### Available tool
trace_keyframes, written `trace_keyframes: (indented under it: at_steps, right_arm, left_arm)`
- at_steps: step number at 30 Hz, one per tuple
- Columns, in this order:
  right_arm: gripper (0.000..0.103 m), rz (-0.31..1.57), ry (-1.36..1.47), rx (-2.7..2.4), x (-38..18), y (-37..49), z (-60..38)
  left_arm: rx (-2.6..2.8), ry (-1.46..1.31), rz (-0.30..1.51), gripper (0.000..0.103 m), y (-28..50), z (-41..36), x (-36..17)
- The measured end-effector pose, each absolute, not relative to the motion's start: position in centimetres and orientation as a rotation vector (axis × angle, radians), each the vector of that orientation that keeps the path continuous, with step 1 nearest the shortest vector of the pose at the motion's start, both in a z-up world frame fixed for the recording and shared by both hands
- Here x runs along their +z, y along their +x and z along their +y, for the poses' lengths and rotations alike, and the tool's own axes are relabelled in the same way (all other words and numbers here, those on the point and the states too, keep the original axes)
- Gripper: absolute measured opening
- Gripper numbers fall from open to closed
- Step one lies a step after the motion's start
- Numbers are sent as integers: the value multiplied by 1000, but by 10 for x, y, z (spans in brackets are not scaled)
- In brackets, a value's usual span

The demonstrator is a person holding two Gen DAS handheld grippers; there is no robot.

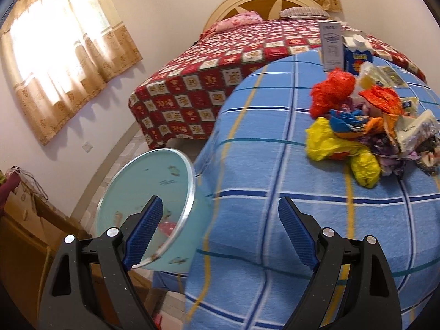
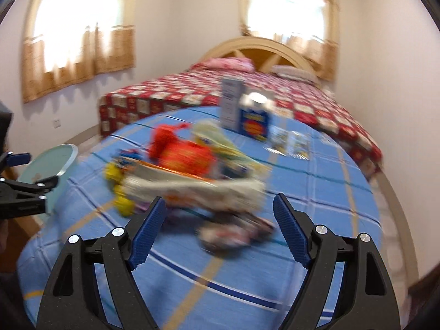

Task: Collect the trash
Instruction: 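Move both open tools back toward the trash pile on the table, then grasp the patterned cloth rag with right tool while left tool closes on the pile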

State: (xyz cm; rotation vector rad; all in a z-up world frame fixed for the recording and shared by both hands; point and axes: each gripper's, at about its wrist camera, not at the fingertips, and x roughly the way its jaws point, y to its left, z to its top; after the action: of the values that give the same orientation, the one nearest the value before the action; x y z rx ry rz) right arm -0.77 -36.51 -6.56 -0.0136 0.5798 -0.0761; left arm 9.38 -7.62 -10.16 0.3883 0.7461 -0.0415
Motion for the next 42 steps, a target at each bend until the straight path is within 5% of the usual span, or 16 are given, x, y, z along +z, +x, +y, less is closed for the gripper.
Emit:
trace_keyframes:
  at_steps: [15, 16, 17, 19, 22, 34, 42]
  right_arm:
    - [78, 685, 72, -105, -95, 12, -395]
    - [73, 697, 84, -96, -96, 16, -397]
    - [51, 724, 96, -77, -99, 21, -398]
    - [30, 769, 116, -45, -103, 25, -398]
    - [19, 774, 110, -29, -104, 21, -397]
    - [13, 713, 110, -157, -93, 1, -428]
    - [13, 672, 191, -200, -92, -10, -464]
  left_arm:
    - [-93, 379, 758, 85, 90, -104, -108]
    - [-94, 376, 754, 85, 90, -105, -107]
    - [-100, 365, 748, 85, 91, -106, -104]
    - [-113, 348, 742, 85, 89, -110, -100]
    - [-141, 315, 722, 84, 87, -117, -92]
    - [-238, 319, 705, 84, 85, -170, -95]
    - [-124, 291, 759, 83, 113, -136, -108]
